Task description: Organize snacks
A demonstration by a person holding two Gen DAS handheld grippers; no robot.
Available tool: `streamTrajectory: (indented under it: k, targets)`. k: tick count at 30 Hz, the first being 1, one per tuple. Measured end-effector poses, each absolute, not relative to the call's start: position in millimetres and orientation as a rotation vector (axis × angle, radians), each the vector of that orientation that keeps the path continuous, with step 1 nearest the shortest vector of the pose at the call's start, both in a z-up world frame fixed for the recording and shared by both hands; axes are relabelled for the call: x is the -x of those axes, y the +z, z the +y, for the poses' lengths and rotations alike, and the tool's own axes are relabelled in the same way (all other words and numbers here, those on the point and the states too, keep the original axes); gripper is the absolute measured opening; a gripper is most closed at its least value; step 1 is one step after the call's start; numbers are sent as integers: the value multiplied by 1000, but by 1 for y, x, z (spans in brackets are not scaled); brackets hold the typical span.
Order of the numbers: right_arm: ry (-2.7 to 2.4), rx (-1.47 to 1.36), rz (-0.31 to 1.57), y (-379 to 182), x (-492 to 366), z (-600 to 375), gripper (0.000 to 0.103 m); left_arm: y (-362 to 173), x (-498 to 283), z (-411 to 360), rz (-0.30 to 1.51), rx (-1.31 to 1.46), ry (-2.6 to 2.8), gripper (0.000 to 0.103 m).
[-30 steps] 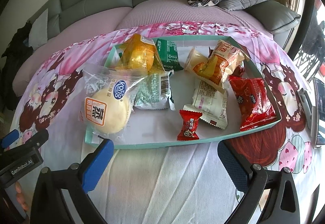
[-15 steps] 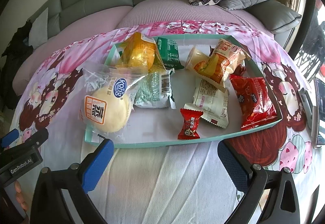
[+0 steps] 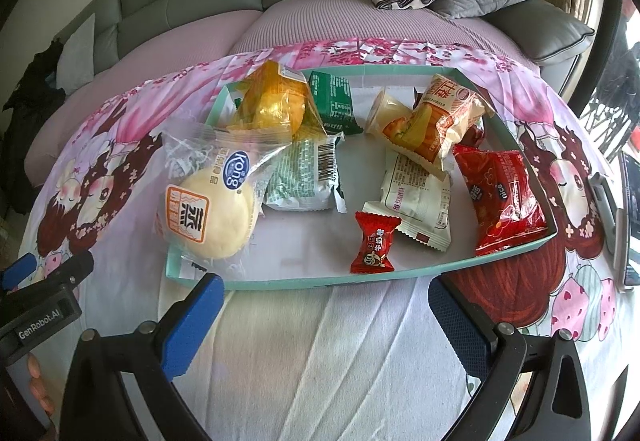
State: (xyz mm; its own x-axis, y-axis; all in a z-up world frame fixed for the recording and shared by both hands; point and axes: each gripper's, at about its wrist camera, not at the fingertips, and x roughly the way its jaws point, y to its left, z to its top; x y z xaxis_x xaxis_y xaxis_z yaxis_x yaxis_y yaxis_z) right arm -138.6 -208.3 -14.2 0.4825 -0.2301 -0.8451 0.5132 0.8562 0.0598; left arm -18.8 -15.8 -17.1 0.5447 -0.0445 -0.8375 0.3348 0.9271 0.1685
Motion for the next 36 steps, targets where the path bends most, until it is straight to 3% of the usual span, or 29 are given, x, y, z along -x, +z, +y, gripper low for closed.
streamTrajectory:
  k: [36]
  targets:
    - [-463, -326, 970, -15, 138, -208, 103, -12, 19, -10, 954, -293, -227, 102]
